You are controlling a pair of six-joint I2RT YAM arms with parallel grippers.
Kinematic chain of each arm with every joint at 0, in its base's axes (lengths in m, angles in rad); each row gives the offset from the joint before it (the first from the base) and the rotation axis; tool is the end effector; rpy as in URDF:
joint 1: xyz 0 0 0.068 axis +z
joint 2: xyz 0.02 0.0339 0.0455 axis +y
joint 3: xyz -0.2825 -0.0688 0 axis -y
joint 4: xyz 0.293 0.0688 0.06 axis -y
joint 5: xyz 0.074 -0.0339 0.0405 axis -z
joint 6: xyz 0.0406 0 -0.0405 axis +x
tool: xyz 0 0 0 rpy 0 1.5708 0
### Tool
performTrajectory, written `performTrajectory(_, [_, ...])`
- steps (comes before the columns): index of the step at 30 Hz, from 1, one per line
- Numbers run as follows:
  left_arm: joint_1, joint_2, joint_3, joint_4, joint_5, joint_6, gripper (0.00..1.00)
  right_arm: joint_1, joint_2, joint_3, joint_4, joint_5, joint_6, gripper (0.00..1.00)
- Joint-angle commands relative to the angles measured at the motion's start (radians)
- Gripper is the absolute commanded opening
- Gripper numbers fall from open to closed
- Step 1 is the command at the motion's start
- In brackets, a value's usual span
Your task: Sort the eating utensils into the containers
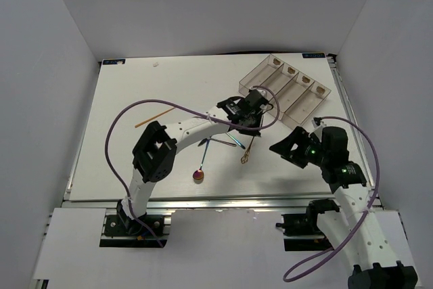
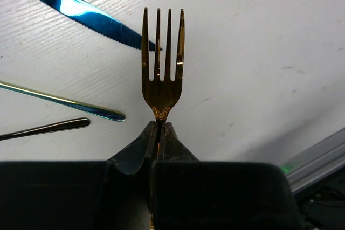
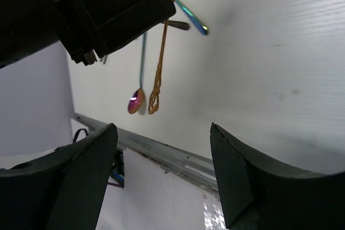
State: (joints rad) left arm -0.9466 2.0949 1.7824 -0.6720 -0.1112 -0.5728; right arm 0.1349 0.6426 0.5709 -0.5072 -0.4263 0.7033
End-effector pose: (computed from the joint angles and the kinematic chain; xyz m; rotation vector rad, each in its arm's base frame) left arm 0.3087 -0.4209 0.2298 0.4416 2.5709 -0.4369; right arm 0.1794 0.0413 0.2609 0.3742 2.2114 0.9309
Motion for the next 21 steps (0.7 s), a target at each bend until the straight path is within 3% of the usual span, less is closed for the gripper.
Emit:
performTrajectory(1, [0.000, -0.117, 0.034, 0.025, 0.011, -0.061, 0.00, 0.002, -0.005, -0.058, 0.232, -0.156, 0.057, 0.75])
performTrajectory(11, [0.000, -0.150, 0.066, 0.164, 0.110, -0.214, 0.00, 0.049, 0.173, -0.056, 0.371, -0.172, 0.039, 0.76])
performTrajectory(14, [0.000, -0.145, 0.066, 0.195, 0.165, -0.243, 0.00, 0.061, 0.219, -0.046, 0.430, -0.184, 0.051, 0.72])
performTrajectory(17, [0.000, -0.150, 0.052, 0.219, 0.182, -0.259, 0.00, 0.080, 0.275, -0.022, 0.446, -0.174, 0.047, 0.55])
performTrajectory(20, [0.000, -0.145, 0.057, 0.224, 0.192, -0.262, 0.00, 0.080, 0.305, 0.003, 0.459, -0.148, 0.033, 0.09])
performTrajectory(21, [0.002, -0.145, 0.061, 0.223, 0.194, -0.262, 0.00, 0.080, 0.311, 0.010, 0.460, -0.137, 0.032, 0.00])
